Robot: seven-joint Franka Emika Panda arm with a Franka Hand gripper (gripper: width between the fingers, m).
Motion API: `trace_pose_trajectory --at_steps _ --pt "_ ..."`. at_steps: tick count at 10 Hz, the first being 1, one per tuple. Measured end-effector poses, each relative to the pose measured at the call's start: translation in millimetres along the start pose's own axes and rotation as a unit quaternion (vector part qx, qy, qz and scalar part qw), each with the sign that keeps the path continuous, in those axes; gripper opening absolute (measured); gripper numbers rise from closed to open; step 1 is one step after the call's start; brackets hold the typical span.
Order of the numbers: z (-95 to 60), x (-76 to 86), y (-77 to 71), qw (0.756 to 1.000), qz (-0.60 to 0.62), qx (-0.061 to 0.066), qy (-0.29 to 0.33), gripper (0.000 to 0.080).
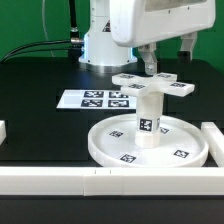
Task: Assemble round table
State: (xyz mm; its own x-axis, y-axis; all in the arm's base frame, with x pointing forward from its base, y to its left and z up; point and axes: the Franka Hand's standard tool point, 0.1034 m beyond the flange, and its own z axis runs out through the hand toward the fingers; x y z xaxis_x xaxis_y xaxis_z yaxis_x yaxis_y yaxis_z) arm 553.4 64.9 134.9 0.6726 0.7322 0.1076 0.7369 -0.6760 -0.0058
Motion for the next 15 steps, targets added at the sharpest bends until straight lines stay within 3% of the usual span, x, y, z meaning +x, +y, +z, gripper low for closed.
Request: trace_pose_trajectory --at_steps 2,7,12,15 --pt "1.7 -0.4 -1.5 0.994 -0.11 -0.004 -0.008 0.0649" --pt "4.1 -5.1 0.8 0.973 -0.229 -0.001 -0.014 0.0649" --pt "6.8 -15.8 9.8 0.903 -0.43 -0.003 -0.029 0.0649" --pt "10.1 -23.4 10.2 0.901 -0.433 0.002 -0.031 0.0649"
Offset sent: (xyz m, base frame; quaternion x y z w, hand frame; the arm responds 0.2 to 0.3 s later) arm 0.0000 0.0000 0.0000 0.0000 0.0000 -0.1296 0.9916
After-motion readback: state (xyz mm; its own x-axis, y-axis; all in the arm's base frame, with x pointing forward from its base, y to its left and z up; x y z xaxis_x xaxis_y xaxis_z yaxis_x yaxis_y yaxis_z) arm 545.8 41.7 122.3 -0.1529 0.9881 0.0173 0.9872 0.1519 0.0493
